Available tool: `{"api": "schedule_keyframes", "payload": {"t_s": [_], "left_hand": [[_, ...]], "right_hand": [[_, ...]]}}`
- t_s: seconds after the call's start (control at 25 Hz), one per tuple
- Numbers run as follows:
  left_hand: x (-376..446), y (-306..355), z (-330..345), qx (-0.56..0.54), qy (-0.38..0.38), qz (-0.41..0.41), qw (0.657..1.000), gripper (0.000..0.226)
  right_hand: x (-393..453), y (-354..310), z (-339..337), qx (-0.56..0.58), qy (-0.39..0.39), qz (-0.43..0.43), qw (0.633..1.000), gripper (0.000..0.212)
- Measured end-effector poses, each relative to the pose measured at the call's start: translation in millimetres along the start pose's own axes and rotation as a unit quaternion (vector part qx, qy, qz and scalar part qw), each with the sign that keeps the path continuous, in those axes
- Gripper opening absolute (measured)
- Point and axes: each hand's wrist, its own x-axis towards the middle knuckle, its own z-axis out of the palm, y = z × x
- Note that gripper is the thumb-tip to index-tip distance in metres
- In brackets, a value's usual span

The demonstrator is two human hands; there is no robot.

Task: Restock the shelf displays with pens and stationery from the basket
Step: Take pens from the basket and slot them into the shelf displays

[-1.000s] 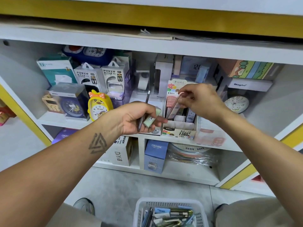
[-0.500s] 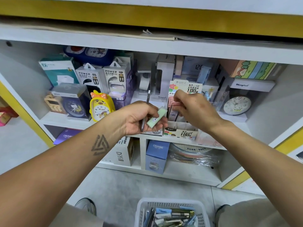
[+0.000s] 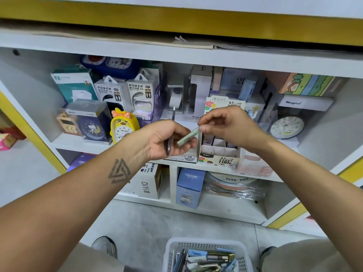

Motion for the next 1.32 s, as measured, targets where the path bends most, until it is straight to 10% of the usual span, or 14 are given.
{"api": "schedule_keyframes", "payload": {"t_s": [0.32, 0.56, 1.32], "left_hand": [[-8.2, 0.2, -14.0, 0.022, 0.04, -0.004, 0.999, 0.015], [-13.1, 13.1, -57.6, 0.101, 0.226, 0.097, 0.964, 0.028], [-31.6, 8.9, -84.1, 0.077, 0.153, 0.075, 0.982, 0.024]], "right_hand": [[4.8, -2.4, 2.5, 0.071, 0.021, 0.055, 0.996, 0.006], [20.0, -1.5, 32.3, -0.028, 0.023, 0.02, 0.999, 0.011], [30.2, -4.0, 86.5, -0.254, -0.019, -0.096, 0.962, 0.011]]}}
